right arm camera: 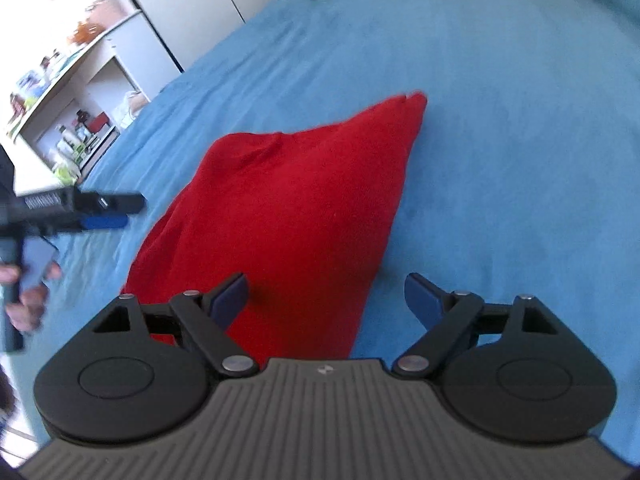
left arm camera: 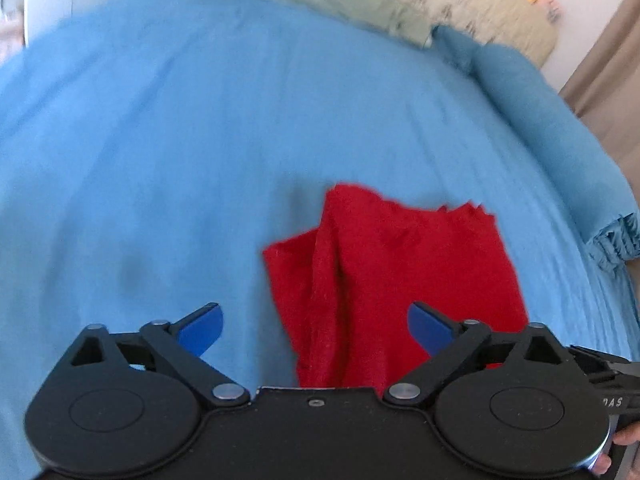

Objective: Fold small clothes

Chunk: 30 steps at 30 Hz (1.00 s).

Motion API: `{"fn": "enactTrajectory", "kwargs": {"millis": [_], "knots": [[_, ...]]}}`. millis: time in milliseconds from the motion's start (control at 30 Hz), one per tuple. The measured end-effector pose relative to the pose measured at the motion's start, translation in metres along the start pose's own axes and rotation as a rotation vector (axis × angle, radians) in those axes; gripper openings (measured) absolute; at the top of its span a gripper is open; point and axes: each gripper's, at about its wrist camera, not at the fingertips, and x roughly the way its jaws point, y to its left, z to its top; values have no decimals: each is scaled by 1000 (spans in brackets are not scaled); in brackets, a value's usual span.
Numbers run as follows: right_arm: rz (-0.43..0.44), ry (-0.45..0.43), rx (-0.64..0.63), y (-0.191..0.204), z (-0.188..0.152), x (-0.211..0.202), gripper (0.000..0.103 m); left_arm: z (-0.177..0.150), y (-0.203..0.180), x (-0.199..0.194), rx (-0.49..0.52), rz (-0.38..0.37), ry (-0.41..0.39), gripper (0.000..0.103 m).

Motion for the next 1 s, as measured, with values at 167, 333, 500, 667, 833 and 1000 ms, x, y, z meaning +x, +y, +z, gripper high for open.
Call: {"fn": "enactTrajectory", "kwargs": {"millis": [167,333,500,667,833,1000], "knots": [[56,80,97,-8,11,23,100,-7,16,26,-69,-61,94,83],[92,65,141,-6,9,32,95,-18,21,19,-106,-125,73,72],[97,46,140,-3,8,34,83,-28,13,18,-82,-156,88,50],[86,31,141,0,6,35,59,-27,-5,21,-42,-102,66,32],[53,-19,60,19,8,23,44,-27,-42,11,98,15,25,27],[71,-67,75,24,12,-3,41,-28,-58,-7,113,-11,12,26]]}}
